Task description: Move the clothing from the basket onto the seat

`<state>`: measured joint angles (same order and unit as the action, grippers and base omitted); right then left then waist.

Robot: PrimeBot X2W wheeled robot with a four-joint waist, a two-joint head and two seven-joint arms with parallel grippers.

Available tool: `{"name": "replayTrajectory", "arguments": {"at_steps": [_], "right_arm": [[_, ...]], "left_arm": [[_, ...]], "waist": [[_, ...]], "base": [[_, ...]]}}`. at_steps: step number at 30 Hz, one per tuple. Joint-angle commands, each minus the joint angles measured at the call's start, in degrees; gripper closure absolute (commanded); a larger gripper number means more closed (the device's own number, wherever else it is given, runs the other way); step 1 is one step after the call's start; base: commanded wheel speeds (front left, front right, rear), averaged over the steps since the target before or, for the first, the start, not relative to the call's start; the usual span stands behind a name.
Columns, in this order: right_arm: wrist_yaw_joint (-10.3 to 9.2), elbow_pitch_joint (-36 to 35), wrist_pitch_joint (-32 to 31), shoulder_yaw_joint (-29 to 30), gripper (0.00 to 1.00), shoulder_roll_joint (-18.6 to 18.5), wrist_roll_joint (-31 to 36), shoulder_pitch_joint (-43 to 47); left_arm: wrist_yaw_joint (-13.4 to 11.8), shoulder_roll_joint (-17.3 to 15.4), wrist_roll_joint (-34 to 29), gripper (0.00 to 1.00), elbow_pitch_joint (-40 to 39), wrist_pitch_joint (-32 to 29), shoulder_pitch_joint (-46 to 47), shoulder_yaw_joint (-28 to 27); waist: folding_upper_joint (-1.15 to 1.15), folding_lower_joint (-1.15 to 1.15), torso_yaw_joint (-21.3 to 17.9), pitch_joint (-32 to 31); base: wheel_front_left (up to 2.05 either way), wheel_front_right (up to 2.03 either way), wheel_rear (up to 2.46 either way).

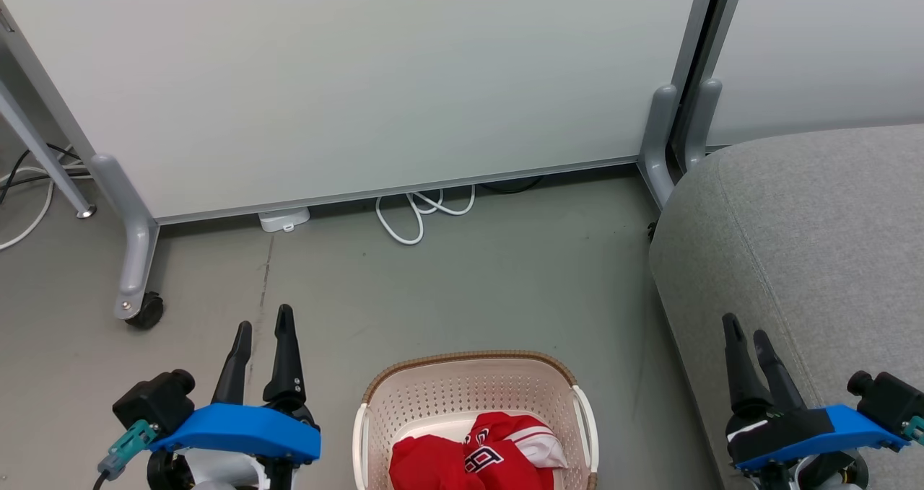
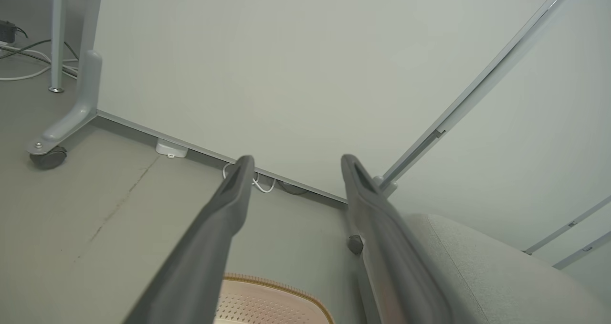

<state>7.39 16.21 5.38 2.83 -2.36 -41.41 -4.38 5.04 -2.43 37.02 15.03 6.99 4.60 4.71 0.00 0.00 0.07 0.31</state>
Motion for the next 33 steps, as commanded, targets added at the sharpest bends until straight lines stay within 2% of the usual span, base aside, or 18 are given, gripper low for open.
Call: {"name": "replayTrajectory", "arguments": {"at_steps": [1,33], "right_arm": [[0.09,-0.72,0.47,-0.09,0.00,-0.48,1.29,-0.69],[0.13,-1.37,2.86,-0.28,0.00,-0.62,18.36,-0.40]], "left_arm": [[-0.18,-0.45,-1.52,0.00,-0.48,0.51,1.39,0.41],[-0.56,-0.51,-17.72,0.00,1.45,5.01,1.99,3.03]], "waist": [[0.00,0.00,0.01,0.00],[0.00,0.00,0.23,-0.30]], "base": [[0.00,0.00,0.00],[0.00,0.00,0.00]]}}
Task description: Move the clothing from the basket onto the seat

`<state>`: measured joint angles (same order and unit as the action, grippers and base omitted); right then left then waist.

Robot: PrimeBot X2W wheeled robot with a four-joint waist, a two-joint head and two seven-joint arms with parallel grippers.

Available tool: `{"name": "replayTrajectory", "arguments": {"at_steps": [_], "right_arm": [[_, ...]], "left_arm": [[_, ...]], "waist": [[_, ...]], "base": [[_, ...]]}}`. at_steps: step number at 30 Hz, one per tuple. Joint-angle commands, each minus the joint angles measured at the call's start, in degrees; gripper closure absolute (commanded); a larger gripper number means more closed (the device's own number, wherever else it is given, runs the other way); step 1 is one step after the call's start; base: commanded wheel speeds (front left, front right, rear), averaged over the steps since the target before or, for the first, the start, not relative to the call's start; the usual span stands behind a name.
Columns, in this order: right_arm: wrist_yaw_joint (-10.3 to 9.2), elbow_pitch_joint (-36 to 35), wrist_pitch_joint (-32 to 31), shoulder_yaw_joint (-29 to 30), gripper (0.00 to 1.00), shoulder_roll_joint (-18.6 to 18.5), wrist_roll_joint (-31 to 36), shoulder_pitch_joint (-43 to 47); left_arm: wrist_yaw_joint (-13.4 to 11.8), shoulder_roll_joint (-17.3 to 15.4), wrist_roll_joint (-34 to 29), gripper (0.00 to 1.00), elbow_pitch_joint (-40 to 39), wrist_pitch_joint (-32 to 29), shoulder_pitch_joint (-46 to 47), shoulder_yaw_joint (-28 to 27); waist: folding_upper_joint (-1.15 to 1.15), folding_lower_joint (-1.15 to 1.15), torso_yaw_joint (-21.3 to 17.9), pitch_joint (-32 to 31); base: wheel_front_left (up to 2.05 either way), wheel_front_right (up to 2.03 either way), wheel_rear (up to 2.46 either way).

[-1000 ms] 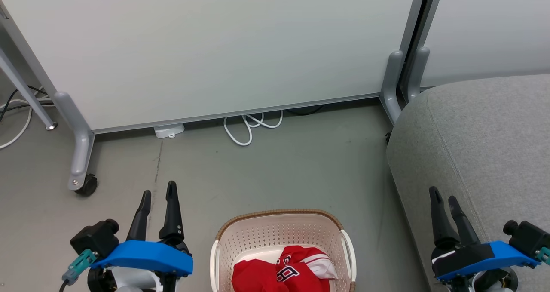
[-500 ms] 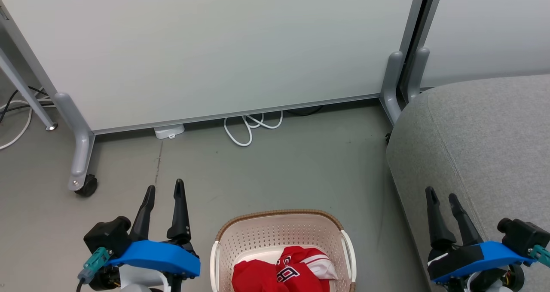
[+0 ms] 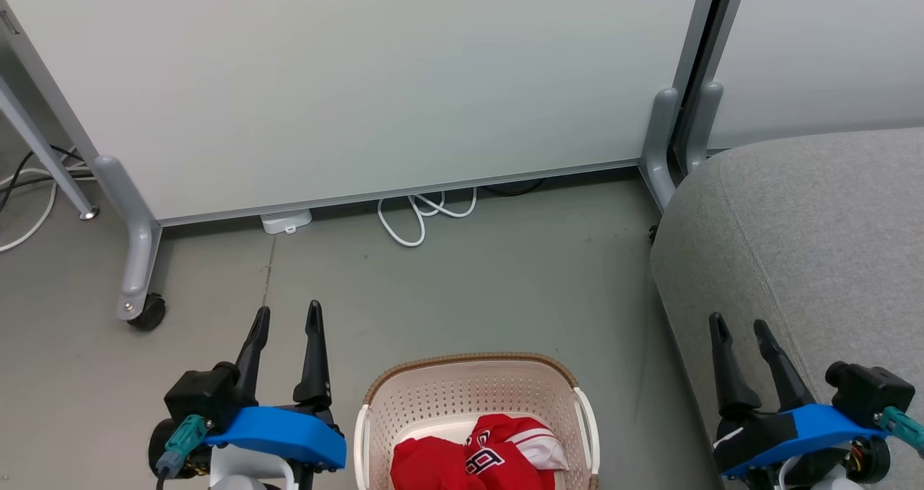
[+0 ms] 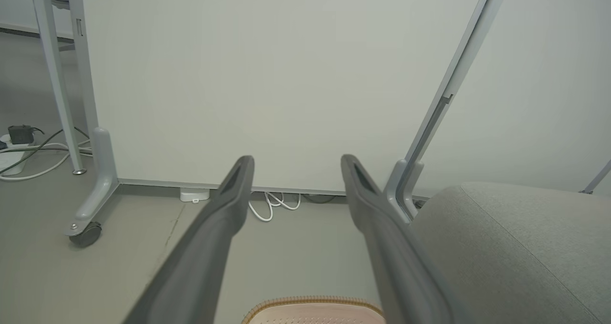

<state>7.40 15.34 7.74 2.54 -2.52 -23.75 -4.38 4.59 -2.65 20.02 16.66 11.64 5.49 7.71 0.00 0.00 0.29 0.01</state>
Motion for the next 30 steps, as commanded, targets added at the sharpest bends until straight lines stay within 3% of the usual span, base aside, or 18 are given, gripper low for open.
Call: {"name": "replayTrajectory", "arguments": {"at_steps": [1,30], "right_arm": [[0.12,-0.54,0.56,0.00,0.00,-0.46,1.20,-0.37],[0.12,-0.51,2.89,-0.64,0.00,-0.52,12.79,-0.68]], "left_arm": [[-0.12,-0.29,-1.16,0.00,-0.08,0.46,1.08,0.13],[-1.03,-0.30,-11.35,0.00,1.09,3.65,1.55,2.11]], "waist": [[0.00,0.00,0.02,0.01],[0.00,0.00,-0.30,0.14]], "base": [[0.00,0.00,0.00],[0.00,0.00,0.00]]}}
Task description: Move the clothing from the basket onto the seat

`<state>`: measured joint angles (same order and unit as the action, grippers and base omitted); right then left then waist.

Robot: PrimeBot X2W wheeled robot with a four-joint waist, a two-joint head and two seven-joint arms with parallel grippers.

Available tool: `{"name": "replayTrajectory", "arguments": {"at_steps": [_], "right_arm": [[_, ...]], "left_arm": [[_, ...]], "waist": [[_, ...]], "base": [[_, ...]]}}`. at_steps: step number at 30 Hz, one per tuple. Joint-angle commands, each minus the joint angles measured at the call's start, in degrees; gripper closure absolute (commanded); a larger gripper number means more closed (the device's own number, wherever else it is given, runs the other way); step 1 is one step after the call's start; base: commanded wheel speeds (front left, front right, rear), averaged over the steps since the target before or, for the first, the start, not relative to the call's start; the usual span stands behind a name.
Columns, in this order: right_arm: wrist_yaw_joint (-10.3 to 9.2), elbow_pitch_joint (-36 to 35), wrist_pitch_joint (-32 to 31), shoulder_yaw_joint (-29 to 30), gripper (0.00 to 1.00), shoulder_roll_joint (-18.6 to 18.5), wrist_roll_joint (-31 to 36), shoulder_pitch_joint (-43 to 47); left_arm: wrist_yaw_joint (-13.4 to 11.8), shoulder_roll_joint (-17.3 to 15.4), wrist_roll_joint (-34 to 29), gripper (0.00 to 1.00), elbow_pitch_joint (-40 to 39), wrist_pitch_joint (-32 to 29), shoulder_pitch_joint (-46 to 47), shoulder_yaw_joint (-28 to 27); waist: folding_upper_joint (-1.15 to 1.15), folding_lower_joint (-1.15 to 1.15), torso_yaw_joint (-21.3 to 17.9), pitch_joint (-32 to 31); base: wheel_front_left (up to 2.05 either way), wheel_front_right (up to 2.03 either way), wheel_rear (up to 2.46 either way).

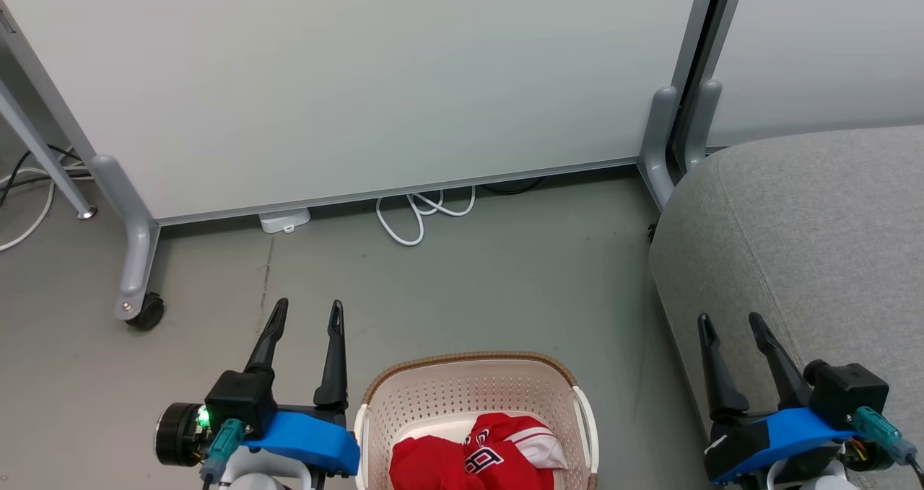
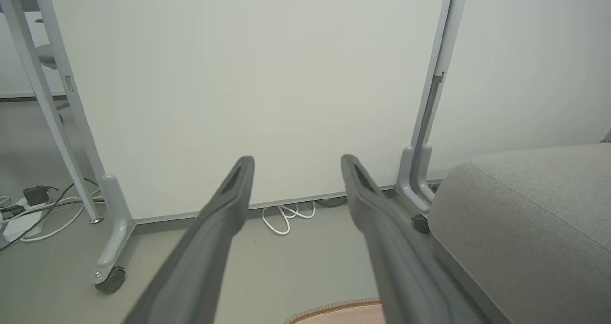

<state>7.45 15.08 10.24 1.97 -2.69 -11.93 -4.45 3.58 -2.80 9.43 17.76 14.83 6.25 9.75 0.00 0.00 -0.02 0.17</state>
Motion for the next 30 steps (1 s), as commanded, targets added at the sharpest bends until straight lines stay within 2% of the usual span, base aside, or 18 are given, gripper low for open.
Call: {"name": "replayTrajectory", "arguments": {"at_steps": [1,19,24,30], "right_arm": [[0.06,-0.22,0.41,-0.06,0.00,-0.36,1.09,-0.61],[0.05,-0.45,0.35,-0.71,0.00,-0.35,0.22,-0.51],[0.05,-1.65,0.13,-1.74,0.00,-0.34,0.24,-2.13],[0.05,-3.07,0.64,-3.72,0.00,-0.32,-0.57,-5.75]], "left_arm": [[-0.02,-0.16,-0.95,0.00,-0.03,0.50,0.78,0.11],[0.27,-0.14,-0.06,0.00,0.68,0.46,0.21,0.43],[0.49,-0.14,-0.20,0.00,1.85,0.45,1.39,0.74],[1.38,-0.14,-0.89,0.00,4.70,0.45,4.01,0.96]], "waist": [[0.00,0.00,0.04,-0.02],[0.00,0.00,-0.02,0.28],[0.00,0.00,-1.13,3.54],[0.00,0.00,-3.91,10.35]], "base": [[0.00,0.00,0.00],[0.00,0.00,0.00],[0.00,0.00,0.00],[0.00,0.00,0.00]]}}
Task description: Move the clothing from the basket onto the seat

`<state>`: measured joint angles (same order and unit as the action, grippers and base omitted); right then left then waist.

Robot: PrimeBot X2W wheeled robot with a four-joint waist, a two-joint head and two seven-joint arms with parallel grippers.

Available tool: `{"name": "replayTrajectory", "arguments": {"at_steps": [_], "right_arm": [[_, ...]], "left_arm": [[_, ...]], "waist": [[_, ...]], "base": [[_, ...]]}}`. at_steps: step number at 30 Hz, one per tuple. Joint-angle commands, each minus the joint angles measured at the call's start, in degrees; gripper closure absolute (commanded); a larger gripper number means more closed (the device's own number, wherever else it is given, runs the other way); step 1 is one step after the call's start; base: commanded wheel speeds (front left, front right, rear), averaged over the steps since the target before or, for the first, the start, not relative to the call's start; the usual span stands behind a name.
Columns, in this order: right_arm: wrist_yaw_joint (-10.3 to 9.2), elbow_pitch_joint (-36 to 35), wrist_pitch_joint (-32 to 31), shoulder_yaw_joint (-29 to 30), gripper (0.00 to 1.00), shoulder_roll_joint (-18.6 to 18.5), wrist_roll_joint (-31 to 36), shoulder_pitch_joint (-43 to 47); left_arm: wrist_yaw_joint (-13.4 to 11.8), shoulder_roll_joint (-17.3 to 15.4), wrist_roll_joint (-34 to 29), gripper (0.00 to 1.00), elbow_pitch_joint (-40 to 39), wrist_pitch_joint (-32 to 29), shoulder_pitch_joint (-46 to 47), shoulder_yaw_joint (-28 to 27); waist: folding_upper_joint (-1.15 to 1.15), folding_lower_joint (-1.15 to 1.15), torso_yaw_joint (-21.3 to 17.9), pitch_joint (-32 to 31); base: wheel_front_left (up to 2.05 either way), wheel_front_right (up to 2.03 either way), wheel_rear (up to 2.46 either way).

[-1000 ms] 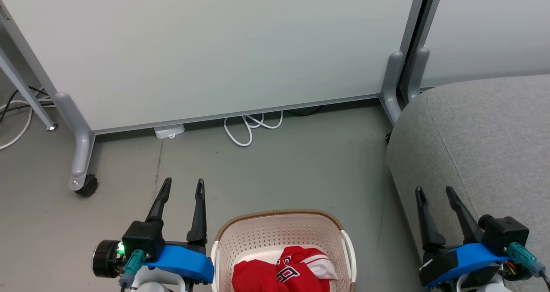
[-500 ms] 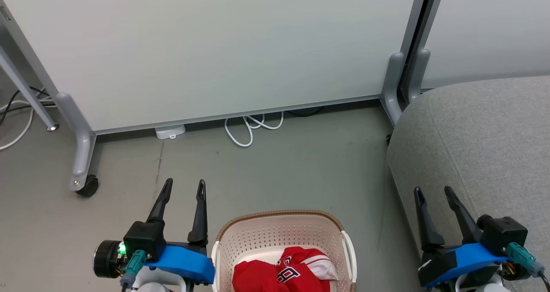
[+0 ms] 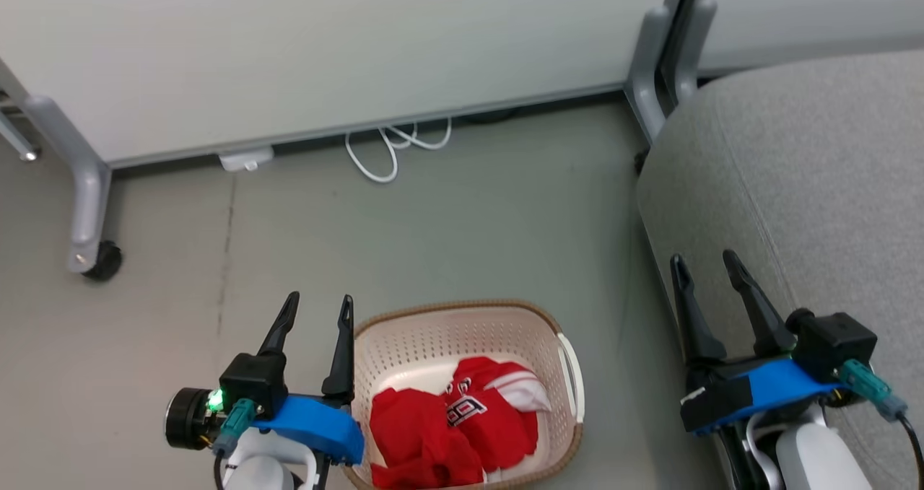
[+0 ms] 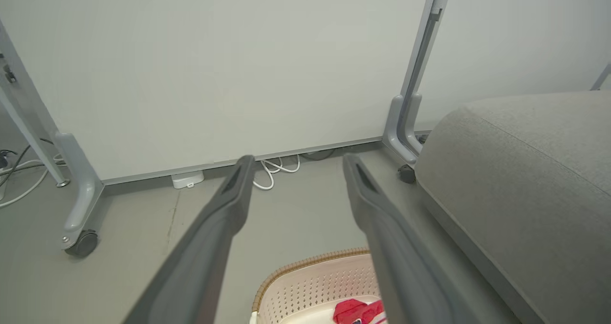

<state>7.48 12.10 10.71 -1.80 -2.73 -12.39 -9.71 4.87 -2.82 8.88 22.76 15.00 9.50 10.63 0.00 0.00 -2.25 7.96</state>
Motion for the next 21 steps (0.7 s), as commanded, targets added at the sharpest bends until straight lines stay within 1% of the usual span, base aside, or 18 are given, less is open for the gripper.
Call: {"name": "replayTrajectory", "arguments": {"at_steps": [1,5,10,17,21], "right_arm": [[0.03,-0.16,0.35,-0.21,0.00,-0.28,-0.37,-1.12],[0.03,0.05,1.26,-1.49,0.00,-0.27,-1.56,-3.59],[0.03,1.12,2.76,-3.11,0.00,-0.26,-3.09,-6.28],[0.03,2.46,4.12,-5.71,0.00,-0.23,-5.58,-9.07],[0.03,2.71,4.45,-7.08,0.00,-0.22,-6.45,-10.44]], "left_arm": [[0.15,-0.15,-0.43,0.00,0.74,0.28,1.48,0.20],[0.58,-0.62,-1.14,0.00,5.06,0.28,4.90,0.50],[0.83,-0.93,-1.56,0.00,13.19,-0.65,9.85,1.69],[0.14,-1.45,-1.74,0.00,23.28,-4.09,15.37,2.15],[-0.83,-2.23,-2.18,0.00,27.70,-5.58,18.39,2.36]], "waist": [[0.00,0.00,-2.29,3.85],[0.00,0.00,-4.71,8.52],[0.00,0.00,-7.83,13.37],[0.00,0.00,-12.05,18.73],[0.00,0.00,-13.63,21.46]], "base": [[0.00,0.00,0.00],[0.00,0.00,0.00],[0.00,0.00,0.00],[0.00,0.00,0.00],[0.00,0.00,0.00]]}}
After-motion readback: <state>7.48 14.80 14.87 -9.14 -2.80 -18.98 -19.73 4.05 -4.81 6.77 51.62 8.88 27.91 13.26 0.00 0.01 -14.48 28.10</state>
